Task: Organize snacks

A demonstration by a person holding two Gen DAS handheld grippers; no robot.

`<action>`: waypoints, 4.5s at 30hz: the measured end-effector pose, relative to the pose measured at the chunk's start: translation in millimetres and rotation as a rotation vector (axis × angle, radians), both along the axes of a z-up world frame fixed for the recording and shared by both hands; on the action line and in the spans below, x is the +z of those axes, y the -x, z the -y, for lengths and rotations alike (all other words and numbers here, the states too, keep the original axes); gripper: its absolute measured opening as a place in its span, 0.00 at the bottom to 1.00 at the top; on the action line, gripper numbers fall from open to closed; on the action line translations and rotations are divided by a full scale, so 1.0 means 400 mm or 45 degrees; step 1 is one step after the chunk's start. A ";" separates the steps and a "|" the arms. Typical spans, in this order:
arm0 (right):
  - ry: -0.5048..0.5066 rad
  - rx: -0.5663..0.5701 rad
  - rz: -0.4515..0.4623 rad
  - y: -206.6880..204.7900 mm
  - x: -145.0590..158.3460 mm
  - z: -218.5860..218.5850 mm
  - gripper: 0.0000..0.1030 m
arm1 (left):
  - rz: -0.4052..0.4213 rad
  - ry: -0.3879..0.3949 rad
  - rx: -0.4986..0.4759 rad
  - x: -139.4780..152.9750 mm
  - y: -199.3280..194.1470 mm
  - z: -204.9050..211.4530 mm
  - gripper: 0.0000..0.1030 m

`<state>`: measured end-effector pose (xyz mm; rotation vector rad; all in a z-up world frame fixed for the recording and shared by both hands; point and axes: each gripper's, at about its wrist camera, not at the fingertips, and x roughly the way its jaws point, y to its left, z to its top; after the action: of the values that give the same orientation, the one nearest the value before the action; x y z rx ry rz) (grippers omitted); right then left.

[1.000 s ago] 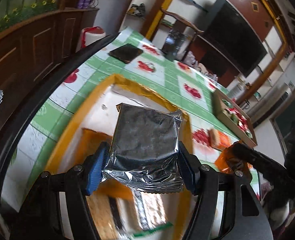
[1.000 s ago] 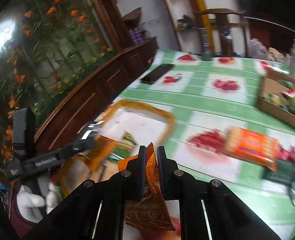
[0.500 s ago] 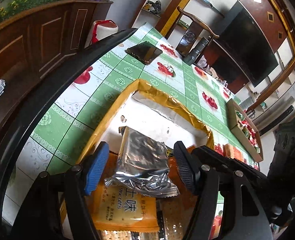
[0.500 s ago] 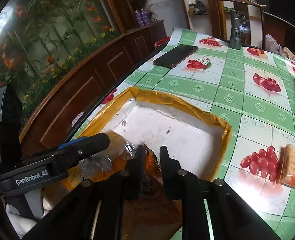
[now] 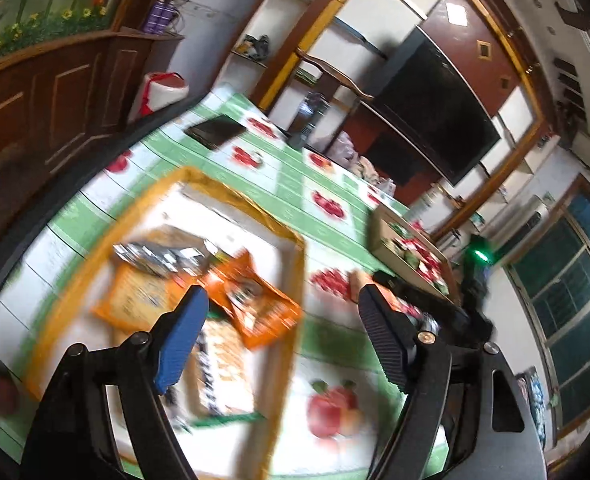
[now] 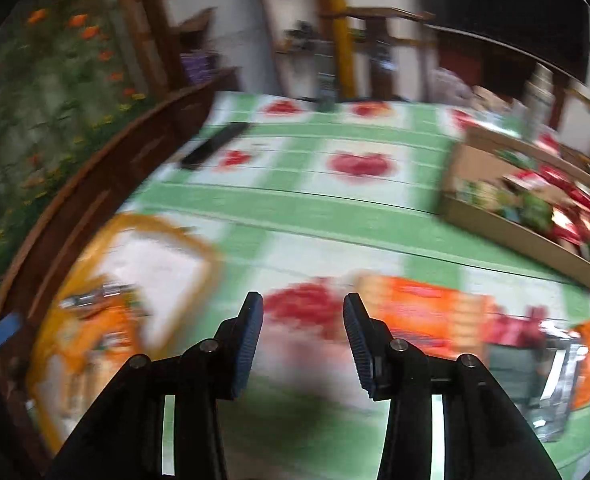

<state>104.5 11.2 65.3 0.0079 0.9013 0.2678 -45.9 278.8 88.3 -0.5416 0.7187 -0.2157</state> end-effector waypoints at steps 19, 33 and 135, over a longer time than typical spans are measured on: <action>-0.350 0.155 -0.475 0.074 -0.097 0.102 0.50 | -0.019 -0.032 -0.144 -0.009 0.052 0.104 0.75; -0.264 -0.188 -0.055 0.241 0.022 0.415 0.56 | -0.165 -0.046 -0.412 -0.073 0.057 0.275 0.75; -0.277 0.064 0.113 0.364 0.065 0.107 0.59 | -0.068 -0.249 -0.275 -0.043 0.054 0.208 0.50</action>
<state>-41.1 -31.7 91.5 0.1739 0.7817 0.4093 -67.5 195.5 71.1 -0.2835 0.8409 -0.3289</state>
